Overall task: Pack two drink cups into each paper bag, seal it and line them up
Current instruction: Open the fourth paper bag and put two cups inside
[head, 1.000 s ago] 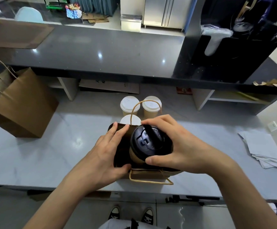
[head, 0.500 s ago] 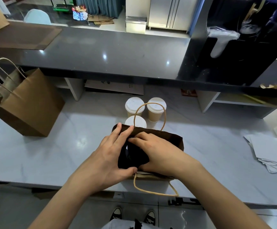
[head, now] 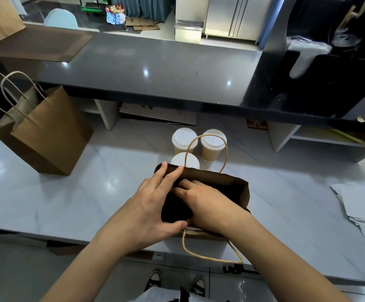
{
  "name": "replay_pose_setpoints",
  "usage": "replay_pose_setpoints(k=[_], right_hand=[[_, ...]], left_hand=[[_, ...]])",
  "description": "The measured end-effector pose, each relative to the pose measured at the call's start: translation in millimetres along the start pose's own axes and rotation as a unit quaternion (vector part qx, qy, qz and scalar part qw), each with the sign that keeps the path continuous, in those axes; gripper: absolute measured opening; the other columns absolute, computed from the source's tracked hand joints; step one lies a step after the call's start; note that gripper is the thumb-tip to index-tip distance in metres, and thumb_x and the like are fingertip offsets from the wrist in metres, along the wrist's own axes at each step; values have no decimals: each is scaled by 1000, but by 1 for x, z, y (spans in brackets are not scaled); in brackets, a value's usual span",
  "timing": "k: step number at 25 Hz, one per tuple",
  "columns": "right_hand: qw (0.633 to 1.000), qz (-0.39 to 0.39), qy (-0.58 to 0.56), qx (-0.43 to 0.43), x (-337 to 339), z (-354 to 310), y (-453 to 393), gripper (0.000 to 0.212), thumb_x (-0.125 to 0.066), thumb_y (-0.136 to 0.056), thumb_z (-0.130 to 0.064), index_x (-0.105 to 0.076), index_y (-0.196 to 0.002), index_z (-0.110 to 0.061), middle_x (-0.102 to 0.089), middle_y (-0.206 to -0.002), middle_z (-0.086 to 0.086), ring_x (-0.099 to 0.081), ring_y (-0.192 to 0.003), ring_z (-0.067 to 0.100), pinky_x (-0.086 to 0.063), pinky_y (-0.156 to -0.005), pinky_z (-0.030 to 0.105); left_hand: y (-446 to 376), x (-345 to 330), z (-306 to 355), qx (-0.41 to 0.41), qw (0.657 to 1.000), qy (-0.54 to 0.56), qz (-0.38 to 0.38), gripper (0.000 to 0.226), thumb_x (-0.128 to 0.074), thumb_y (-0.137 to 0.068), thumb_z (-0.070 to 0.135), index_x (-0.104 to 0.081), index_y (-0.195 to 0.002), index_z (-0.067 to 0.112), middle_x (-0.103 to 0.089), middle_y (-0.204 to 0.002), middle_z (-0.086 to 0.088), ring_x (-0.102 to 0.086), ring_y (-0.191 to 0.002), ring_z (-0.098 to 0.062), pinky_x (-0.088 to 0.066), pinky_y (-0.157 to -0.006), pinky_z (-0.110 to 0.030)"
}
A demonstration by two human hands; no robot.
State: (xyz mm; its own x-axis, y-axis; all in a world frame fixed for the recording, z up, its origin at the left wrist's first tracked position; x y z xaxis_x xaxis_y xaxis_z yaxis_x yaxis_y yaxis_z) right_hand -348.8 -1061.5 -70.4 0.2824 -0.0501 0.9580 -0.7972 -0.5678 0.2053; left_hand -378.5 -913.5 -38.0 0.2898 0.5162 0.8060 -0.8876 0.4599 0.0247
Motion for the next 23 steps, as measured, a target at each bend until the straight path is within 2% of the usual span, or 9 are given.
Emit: replay_pose_setpoints(k=[5,13,20,23], right_hand=[[1000,-24,-5,-4,-5,0,-12,76,-82,-78,-29,-48,-145,-20,-49,-140,2,-50,-126,27,-51,-99,45],[999,-33,-34,-4,-9,3,-16,68,-79,-82,-23,-50,-143,-18,-51,-137,6,-52,-126,29,-48,-103,43],[997,-29,-65,-5,-3,4,-6,74,-80,-82,-30,-46,-147,-21,-54,-136,3,-53,-125,26,-48,-103,42],[996,-11,-89,-7,3,7,4,70,-78,-83,-37,-50,-146,-24,-56,-137,-1,-53,-126,20,-48,-103,38]], left_hand=[[-1,0,0,-6,1000,1,2,111,-75,-74,57,5,-151,60,2,-168,14,-16,-151,-9,-33,-118,-36],[-2,-1,-1,-11,1000,-5,1,111,-77,-75,55,3,-152,59,2,-168,15,-15,-151,-8,-29,-117,-28],[-2,0,-2,-8,1000,-5,1,110,-76,-74,58,3,-151,60,3,-168,15,-15,-151,-8,-28,-117,-27],[-1,0,-2,-6,1000,-9,1,110,-75,-74,59,4,-151,61,4,-168,15,-14,-151,-8,-29,-116,-28]])
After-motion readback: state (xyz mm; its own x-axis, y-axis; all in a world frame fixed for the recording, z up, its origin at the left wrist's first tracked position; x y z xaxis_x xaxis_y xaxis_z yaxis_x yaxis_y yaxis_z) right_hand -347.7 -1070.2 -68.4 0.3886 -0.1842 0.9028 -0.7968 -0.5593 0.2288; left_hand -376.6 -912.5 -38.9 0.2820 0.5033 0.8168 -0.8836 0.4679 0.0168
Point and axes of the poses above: each hand's wrist, its own y-axis away from the middle knuckle, its own x-axis out of the back of the hand, z = x × y, the point moved 4 cm from there along -y, towards the middle knuckle
